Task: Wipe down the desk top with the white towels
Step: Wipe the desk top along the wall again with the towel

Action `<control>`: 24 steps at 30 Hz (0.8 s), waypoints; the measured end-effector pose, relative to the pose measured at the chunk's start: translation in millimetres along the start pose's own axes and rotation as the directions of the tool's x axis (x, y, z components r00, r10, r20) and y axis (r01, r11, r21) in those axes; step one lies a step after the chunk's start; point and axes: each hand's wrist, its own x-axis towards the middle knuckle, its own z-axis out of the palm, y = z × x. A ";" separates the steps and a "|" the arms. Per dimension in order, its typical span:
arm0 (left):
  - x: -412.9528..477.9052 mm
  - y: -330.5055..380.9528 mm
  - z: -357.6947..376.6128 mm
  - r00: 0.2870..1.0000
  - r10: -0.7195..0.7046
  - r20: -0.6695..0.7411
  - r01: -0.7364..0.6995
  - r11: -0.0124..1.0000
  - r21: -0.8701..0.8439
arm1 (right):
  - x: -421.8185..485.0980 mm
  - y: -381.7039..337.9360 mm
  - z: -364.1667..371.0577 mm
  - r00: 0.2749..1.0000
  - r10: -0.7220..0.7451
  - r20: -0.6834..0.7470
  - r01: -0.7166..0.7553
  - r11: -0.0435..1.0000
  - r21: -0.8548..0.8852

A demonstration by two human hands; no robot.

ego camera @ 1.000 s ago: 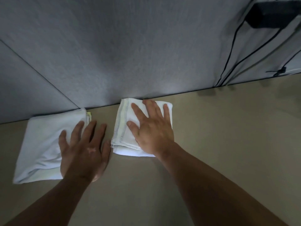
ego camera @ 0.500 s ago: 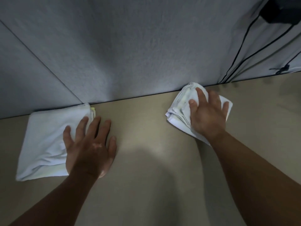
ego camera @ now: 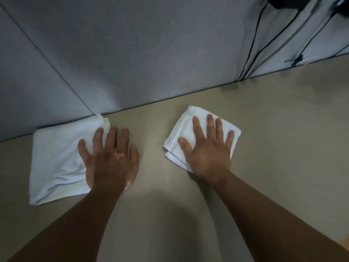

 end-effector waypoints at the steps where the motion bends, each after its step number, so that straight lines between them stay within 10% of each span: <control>1: -0.4 -0.3 -0.3 1.000 0.002 0.005 -0.002 1.000 -0.004 | -17.8 -4.4 2.8 1.000 -0.004 -0.011 0.004 1.000 0.006; 9: -3.3 -1.6 0.6 1.000 0.018 -0.012 -0.018 1.000 -0.002 | -147.6 -11.7 28.3 0.996 -0.080 -0.030 0.080 0.997 0.000; 24: 0.3 1.1 7.7 0.998 0.013 -0.064 -0.012 1.000 0.027 | 30.4 21.3 -4.0 0.995 0.097 -0.032 -0.095 0.994 0.061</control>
